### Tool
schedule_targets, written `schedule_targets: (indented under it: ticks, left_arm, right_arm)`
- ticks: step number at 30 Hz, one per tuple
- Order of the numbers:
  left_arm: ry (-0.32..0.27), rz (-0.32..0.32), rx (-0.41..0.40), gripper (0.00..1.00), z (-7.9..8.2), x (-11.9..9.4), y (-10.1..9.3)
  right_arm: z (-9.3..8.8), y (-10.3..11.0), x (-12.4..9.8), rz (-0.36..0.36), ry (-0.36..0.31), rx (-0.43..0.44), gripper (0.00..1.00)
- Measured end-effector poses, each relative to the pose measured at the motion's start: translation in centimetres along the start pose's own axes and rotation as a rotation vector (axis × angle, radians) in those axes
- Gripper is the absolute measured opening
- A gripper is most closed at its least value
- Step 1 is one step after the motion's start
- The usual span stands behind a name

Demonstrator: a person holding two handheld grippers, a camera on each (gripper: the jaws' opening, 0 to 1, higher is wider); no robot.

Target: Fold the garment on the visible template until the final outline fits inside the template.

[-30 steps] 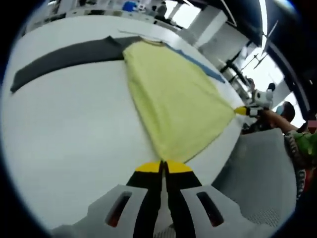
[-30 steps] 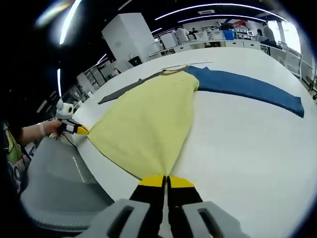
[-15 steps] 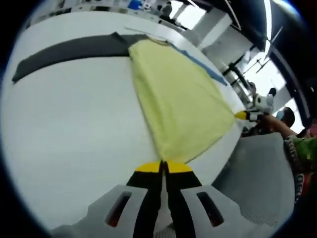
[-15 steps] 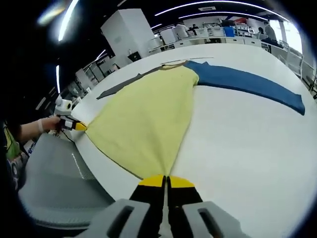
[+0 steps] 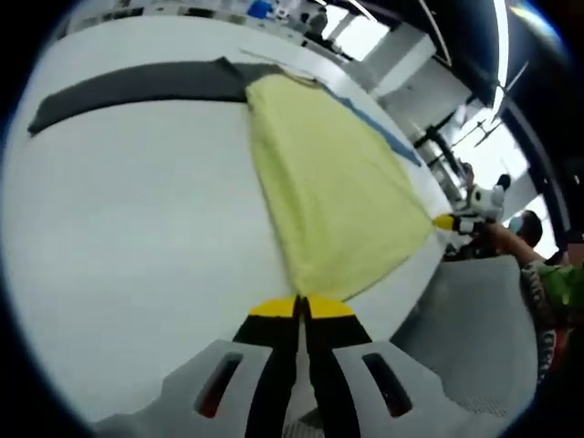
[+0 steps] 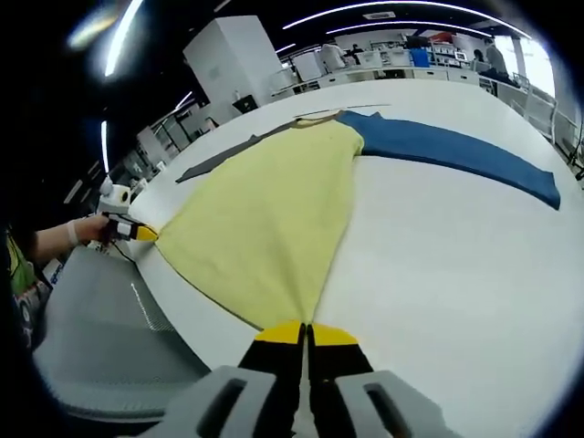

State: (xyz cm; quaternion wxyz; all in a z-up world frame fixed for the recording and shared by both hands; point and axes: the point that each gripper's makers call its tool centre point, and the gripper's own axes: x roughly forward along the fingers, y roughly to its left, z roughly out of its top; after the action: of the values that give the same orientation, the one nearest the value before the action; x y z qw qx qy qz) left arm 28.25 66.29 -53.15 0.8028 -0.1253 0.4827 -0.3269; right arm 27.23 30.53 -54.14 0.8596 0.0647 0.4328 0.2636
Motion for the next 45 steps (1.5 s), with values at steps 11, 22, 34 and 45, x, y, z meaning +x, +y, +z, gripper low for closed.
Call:
schedule_targets:
  ticks: [11, 22, 34, 45]
  left_arm:
    - [0.004, 0.025, 0.129, 0.02, 0.1, -0.3, 1.0]
    - [-0.238, 0.142, 0.234, 0.37, 5.0, -2.3, 3.4]
    - [-0.393, 0.161, 0.334, 0.67, 8.5, -3.3, 2.4]
    - [-0.438, 0.183, 0.301, 0.97, 9.2, -3.6, 3.8]
  right_arm:
    - [-0.1, 0.3, 0.0, 0.005, 0.018, -0.023, 0.00]
    - [1.9, 0.4, -0.8, -0.004, -0.088, -0.085, 0.27]
    - [5.8, -3.3, -3.4, -0.089, -0.237, -0.053, 0.57]
    - [7.2, -7.5, -5.3, -0.237, -0.297, -0.040, 1.00]
